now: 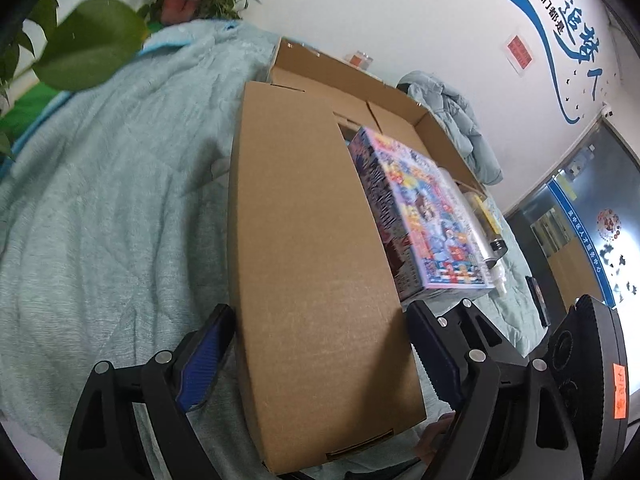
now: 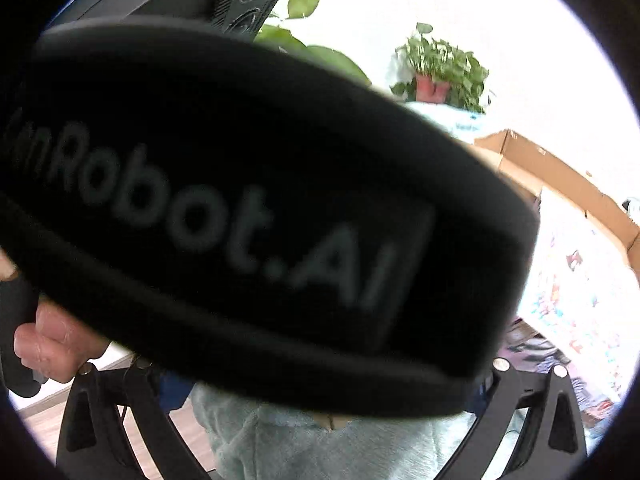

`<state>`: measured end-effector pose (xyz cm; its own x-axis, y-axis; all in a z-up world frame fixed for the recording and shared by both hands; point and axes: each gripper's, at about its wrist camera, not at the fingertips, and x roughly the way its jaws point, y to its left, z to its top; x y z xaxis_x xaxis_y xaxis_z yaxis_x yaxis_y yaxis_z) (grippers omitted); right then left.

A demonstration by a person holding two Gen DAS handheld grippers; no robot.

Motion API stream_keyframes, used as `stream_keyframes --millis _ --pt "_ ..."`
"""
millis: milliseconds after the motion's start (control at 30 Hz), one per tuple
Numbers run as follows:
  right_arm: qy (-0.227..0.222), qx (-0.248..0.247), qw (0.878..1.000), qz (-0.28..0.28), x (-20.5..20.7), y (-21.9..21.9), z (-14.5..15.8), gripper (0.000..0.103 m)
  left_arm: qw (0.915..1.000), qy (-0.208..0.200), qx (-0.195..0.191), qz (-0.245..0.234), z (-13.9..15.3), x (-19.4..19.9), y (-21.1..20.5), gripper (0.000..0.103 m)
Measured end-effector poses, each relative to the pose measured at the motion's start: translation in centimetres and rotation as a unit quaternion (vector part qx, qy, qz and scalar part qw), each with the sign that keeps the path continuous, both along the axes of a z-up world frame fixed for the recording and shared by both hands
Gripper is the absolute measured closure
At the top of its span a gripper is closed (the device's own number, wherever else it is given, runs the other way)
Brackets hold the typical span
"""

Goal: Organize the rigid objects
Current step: 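Carry the long cardboard panel in the left tool toward the open box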

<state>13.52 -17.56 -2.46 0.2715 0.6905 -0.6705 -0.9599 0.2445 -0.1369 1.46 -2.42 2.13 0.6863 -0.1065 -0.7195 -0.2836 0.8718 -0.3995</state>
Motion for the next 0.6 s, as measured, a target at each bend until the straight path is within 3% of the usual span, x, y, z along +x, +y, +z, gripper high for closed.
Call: stream_keyframes --millis 300,467,600 --pt "-0.054 0.062 0.997 0.000 -0.4 -2.6 5.2 0.001 0.9962 -0.059 0.059 -0.025 8.1 0.2 -1.8 0.018" --pt "-0.091 0.090 0.992 -0.015 2.0 -3.4 8.7 0.001 0.9898 -0.097 0.087 -0.057 13.4 3.5 -2.9 0.018" --pt "-0.106 0.104 0.989 -0.026 5.1 -3.7 11.1 0.001 0.9862 -0.105 0.096 -0.084 16.4 8.3 -3.1 0.018"
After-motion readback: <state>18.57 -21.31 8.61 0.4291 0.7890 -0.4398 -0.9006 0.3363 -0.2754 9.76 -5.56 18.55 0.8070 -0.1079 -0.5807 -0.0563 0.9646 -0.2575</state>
